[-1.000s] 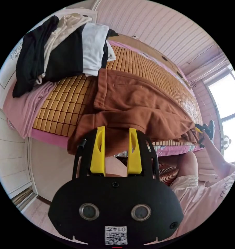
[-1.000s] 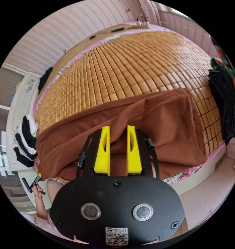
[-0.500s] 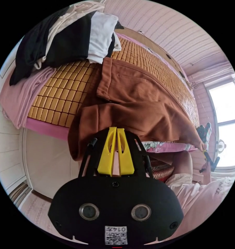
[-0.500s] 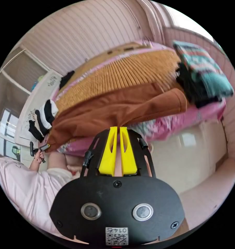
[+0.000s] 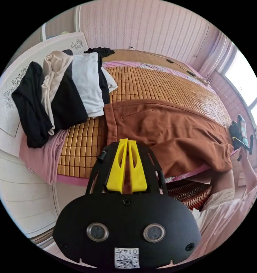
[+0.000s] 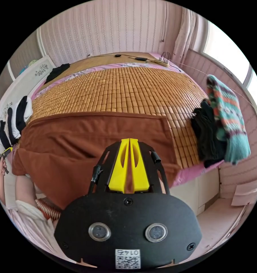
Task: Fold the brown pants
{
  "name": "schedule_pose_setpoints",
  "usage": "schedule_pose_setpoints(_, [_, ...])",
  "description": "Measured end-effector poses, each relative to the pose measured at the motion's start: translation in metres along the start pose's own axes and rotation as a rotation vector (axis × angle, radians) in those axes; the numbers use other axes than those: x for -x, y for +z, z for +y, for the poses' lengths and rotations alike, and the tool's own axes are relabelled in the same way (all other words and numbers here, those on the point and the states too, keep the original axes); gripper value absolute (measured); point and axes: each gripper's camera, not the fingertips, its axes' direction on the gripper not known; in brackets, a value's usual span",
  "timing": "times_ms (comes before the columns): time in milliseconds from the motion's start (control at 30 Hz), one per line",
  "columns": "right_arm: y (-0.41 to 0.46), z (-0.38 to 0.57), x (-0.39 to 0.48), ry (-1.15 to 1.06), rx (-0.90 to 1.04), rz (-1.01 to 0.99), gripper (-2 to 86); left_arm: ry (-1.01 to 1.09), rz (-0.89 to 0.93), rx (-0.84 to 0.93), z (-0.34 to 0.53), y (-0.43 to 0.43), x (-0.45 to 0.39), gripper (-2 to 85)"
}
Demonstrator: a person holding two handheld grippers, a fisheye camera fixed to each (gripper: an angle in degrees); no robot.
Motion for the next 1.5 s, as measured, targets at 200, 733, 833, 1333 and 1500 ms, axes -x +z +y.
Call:
schedule_pose_setpoints(200, [0.078, -0.048, 0.019, 0.018, 0.054, 0.060, -0.5, -0.007, -0.051, 0.081, -0.080, 0.086, -0.040, -0.7])
schedule_pose_setpoints(733, [0.141, -0.162, 0.025, -0.126, 0.017, 0.127, -0.3, 0.185, -0.271, 0.202, -0.186, 0.166, -0.110, -1.0])
schedule_pose_setpoints(833, [0.159, -0.191, 0.015, -0.073, 0.017, 0.124, -0.3, 0.188, -0.285, 0.207, -0.209, 0.179, -0.117, -1.0])
schedule_pose_setpoints(1333, [0.144, -0.242, -0.021, -0.054, 0.057, -0.061, -0.4, 0.284, -0.310, 0.219, -0.265, 0.202, -0.130, 0.7])
schedule_pose_setpoints(1500, [0.041, -0.111, -0.071, -0.006, -0.141, -0.211, 6.7, 0.353, -0.172, 0.117, -0.246, 0.144, -0.131, 3.0])
